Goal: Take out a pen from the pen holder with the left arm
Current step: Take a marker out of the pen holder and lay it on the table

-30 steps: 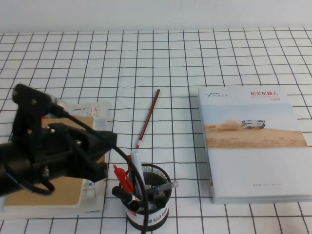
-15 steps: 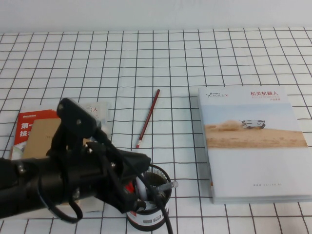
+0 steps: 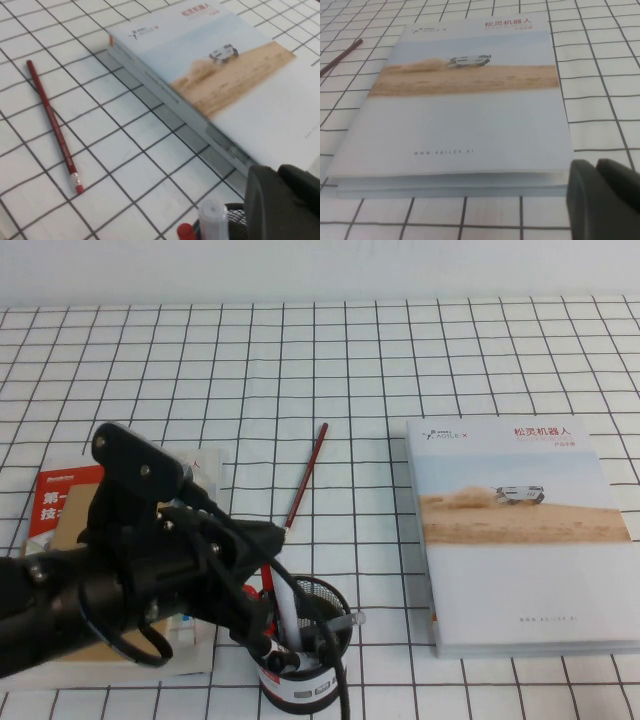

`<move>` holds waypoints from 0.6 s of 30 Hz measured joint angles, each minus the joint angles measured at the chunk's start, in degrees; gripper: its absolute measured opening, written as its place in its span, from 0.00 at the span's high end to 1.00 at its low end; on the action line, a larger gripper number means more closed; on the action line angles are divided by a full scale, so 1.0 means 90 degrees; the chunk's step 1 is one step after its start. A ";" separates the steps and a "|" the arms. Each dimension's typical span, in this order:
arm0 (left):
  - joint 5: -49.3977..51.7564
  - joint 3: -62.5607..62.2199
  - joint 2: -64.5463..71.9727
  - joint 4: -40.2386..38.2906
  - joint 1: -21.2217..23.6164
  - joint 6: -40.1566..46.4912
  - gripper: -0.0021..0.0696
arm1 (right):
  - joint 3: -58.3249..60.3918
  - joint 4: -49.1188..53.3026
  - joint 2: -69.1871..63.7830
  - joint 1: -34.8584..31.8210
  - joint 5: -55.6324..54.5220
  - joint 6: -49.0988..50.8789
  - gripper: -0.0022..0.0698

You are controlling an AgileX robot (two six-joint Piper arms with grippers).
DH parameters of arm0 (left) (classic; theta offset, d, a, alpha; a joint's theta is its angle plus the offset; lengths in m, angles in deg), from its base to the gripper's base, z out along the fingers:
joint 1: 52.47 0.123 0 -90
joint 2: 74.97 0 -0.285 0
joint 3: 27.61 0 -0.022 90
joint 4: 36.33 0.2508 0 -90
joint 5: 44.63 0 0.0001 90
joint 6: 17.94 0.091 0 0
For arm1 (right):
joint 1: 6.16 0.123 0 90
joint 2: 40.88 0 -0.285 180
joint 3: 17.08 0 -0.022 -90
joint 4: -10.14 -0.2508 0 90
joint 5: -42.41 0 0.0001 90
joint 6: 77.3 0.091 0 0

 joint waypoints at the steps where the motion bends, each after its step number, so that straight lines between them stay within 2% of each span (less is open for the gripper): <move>1: -0.0111 -0.0013 0.0000 -0.0012 0.0000 0.0007 0.96 | 0.0000 0.0000 0.0000 0.0000 0.0000 0.0000 0.99; 3: -0.0274 -0.0034 0.0011 -0.0044 0.0000 0.0011 0.88 | 0.0000 0.0000 0.0000 0.0000 0.0000 0.0000 0.99; 9: -0.0684 -0.0205 0.0338 -0.0215 0.0000 -0.0081 0.59 | 0.0000 0.0000 0.0000 0.0000 0.0000 0.0000 0.99; 12: -0.0611 -0.0297 0.0699 -0.0263 0.0000 -0.0245 0.54 | 0.0000 0.0000 0.0000 0.0000 0.0000 0.0000 0.99; 18: -0.0540 -0.0534 0.1282 -0.0286 0.0000 -0.0352 0.52 | 0.0000 0.0000 0.0000 0.0000 0.0000 0.0000 0.99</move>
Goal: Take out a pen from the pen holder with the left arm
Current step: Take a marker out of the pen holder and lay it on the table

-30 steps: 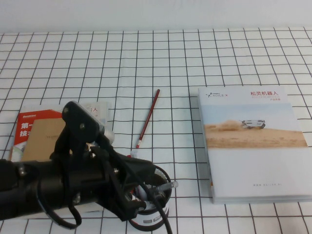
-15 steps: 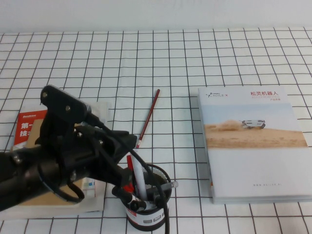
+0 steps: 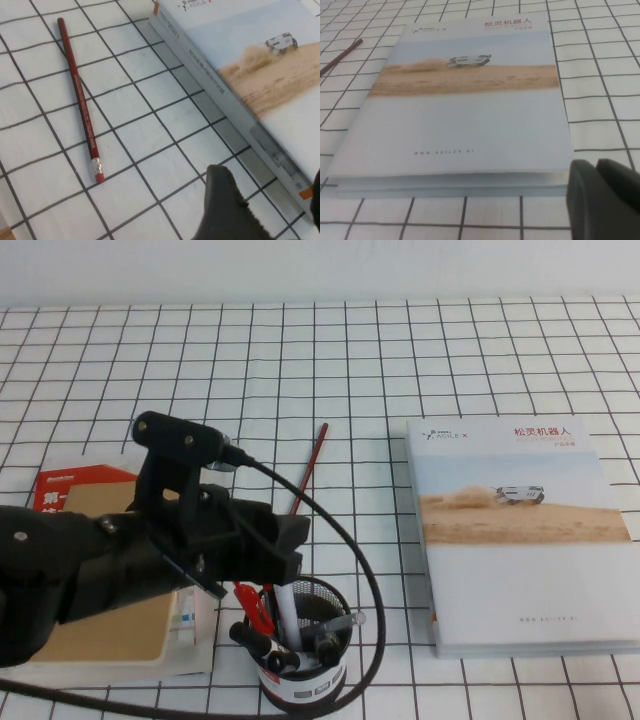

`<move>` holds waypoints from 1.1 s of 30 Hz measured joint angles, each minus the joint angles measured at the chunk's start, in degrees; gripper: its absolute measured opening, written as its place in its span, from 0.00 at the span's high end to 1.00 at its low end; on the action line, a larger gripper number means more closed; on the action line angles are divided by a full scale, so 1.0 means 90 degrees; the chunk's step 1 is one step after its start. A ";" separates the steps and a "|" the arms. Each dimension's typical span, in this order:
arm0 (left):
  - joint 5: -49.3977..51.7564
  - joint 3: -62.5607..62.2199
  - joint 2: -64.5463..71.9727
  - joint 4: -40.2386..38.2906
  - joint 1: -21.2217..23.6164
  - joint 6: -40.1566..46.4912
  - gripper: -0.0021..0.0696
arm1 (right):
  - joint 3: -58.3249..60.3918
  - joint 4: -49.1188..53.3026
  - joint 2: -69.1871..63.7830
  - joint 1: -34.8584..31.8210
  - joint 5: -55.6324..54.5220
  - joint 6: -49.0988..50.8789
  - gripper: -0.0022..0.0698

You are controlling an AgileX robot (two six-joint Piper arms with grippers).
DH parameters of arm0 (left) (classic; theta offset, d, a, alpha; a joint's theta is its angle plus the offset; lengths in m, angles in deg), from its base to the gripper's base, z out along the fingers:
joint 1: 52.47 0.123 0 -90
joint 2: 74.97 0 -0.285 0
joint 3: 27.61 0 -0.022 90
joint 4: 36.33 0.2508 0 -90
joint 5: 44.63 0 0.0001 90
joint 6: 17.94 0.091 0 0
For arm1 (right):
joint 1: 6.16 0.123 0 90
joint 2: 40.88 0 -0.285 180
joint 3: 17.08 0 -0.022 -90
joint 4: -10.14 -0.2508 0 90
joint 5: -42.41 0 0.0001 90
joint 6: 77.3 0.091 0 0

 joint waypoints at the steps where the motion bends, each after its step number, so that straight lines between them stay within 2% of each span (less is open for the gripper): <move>1: 0.0012 -0.0068 0.0067 -0.0015 0.0000 0.0000 0.52 | 0.0000 0.0000 0.0000 0.0000 0.0000 0.0000 0.99; 16: 0.0451 -0.0326 0.0429 0.0107 0.0000 -0.0343 0.52 | 0.0000 0.0000 0.0000 0.0000 0.0000 0.0000 0.99; 25: 0.0769 -0.0341 0.0429 0.1621 0.0000 -0.1597 0.52 | 0.0000 0.0000 0.0000 0.0000 0.0000 0.0000 0.99; 33: 0.0769 -0.0364 0.0429 0.1905 0.0000 -0.1835 0.52 | 0.0000 0.0000 0.0000 0.0000 0.0000 0.0000 0.99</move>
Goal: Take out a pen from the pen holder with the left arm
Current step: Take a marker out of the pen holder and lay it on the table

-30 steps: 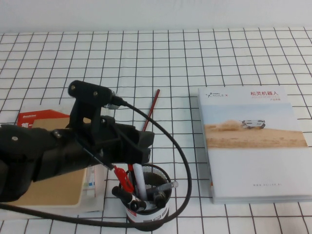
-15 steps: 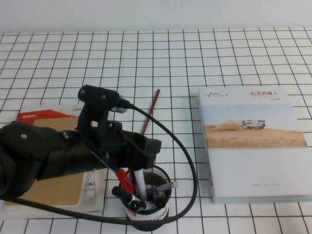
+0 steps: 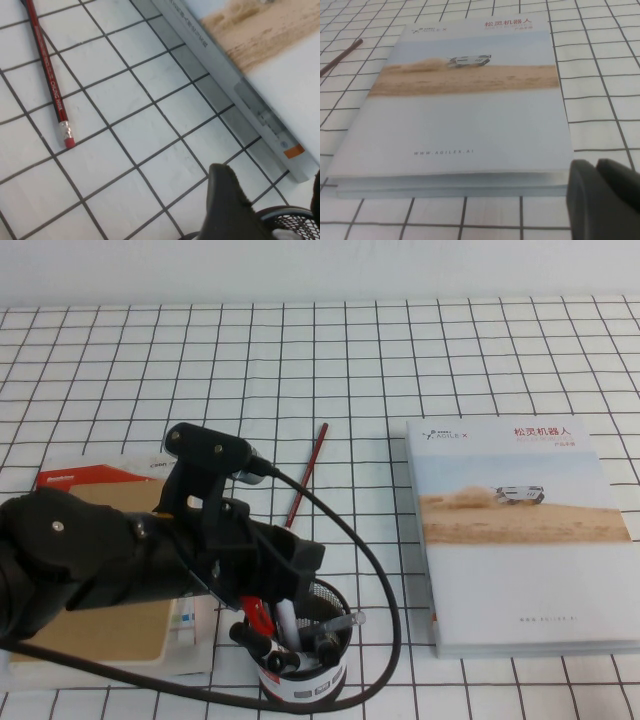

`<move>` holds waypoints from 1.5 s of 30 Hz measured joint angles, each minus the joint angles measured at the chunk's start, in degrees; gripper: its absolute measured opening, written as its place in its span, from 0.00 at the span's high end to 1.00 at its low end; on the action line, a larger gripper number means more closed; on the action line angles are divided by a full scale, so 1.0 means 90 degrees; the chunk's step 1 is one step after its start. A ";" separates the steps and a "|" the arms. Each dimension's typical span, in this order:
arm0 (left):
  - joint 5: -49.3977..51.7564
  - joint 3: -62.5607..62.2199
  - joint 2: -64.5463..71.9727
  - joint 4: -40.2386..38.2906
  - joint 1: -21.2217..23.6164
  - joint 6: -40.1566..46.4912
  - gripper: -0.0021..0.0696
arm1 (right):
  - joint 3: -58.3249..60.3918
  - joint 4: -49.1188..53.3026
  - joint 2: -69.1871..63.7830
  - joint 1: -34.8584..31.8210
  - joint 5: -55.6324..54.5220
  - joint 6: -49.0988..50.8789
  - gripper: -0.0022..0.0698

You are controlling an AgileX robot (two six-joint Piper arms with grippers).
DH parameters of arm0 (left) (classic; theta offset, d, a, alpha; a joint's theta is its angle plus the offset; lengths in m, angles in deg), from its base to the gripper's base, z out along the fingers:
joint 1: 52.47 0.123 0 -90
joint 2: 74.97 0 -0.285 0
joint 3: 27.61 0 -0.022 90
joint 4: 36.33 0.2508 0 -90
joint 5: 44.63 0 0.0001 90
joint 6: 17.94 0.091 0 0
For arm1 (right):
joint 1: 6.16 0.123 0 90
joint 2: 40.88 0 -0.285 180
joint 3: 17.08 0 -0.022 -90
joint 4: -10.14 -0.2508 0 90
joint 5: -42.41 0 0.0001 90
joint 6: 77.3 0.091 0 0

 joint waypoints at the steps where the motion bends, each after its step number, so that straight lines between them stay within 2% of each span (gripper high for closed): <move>1: 0.0000 0.0000 0.0000 0.0000 0.0000 -0.0009 0.52 | 0.0000 0.0000 0.0000 0.0000 0.0000 0.0000 0.99; 14: -0.0064 0.0000 -0.0068 0.0013 0.0000 -0.0227 0.52 | 0.0000 0.0000 0.0000 0.0000 0.0000 0.0000 0.99; 21: -0.0031 0.0000 -0.0068 0.0013 0.0000 -0.0252 0.59 | 0.0000 0.0000 0.0000 0.0000 0.0000 0.0000 0.99; 30: -0.0031 0.0000 -0.0068 0.0013 0.0000 -0.0267 0.60 | 0.0000 0.0000 0.0000 0.0000 0.0000 0.0000 0.99; 34: 0.0038 0.0000 -0.0068 0.0013 0.0000 -0.0267 0.69 | 0.0000 0.0000 0.0000 0.0000 0.0000 0.0000 0.99; 38: 0.0164 0.0000 -0.0068 0.0013 0.0000 -0.0267 0.85 | 0.0000 0.0000 0.0000 0.0000 0.0000 0.0000 0.99; 45: 0.0240 0.0000 -0.0068 0.0026 0.0000 -0.0267 0.87 | 0.0000 0.0000 0.0000 0.0000 0.0000 0.0000 0.99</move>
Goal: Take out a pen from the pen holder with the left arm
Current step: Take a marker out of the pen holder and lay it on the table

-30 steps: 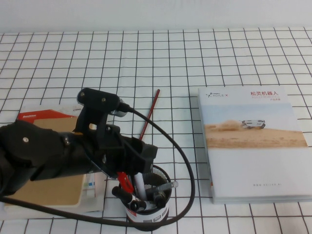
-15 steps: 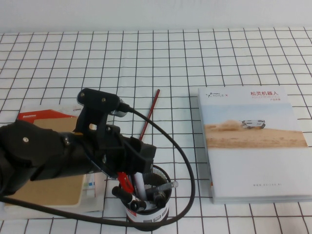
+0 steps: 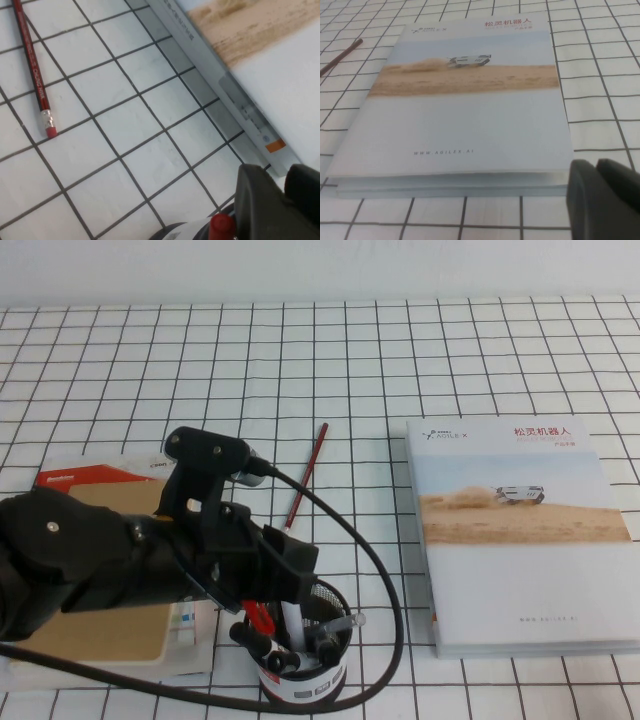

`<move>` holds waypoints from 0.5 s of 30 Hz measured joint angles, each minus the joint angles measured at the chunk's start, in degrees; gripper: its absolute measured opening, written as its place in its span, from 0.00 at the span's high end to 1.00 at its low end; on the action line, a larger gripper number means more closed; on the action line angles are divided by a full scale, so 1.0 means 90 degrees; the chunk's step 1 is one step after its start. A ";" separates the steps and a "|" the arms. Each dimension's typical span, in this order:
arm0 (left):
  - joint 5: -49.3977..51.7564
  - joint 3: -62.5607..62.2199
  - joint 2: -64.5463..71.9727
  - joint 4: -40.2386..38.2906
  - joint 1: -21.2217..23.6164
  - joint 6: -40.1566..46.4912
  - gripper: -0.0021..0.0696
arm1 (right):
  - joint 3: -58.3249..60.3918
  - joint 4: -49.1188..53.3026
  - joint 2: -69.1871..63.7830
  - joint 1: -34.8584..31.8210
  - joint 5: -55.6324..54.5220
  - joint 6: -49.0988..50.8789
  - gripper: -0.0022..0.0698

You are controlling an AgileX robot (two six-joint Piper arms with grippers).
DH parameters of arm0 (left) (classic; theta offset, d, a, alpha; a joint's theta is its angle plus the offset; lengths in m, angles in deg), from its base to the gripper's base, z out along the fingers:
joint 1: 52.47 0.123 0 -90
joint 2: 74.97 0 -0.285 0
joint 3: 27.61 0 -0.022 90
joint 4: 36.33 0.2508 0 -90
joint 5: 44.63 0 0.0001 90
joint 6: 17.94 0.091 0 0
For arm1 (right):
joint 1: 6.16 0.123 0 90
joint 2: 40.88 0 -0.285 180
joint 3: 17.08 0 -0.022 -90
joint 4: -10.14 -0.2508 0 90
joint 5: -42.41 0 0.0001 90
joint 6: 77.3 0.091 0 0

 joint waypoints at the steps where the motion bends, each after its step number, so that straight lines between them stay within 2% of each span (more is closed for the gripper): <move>1: 0.0000 0.0000 0.0000 0.0000 0.0000 0.0000 0.87 | 0.0000 0.0000 0.0000 0.0000 0.0000 0.0000 0.99; 15: 0.0734 -0.0675 -0.0128 0.0098 0.0000 0.0000 0.87 | 0.0000 0.0000 0.0000 0.0000 0.0000 0.0000 0.99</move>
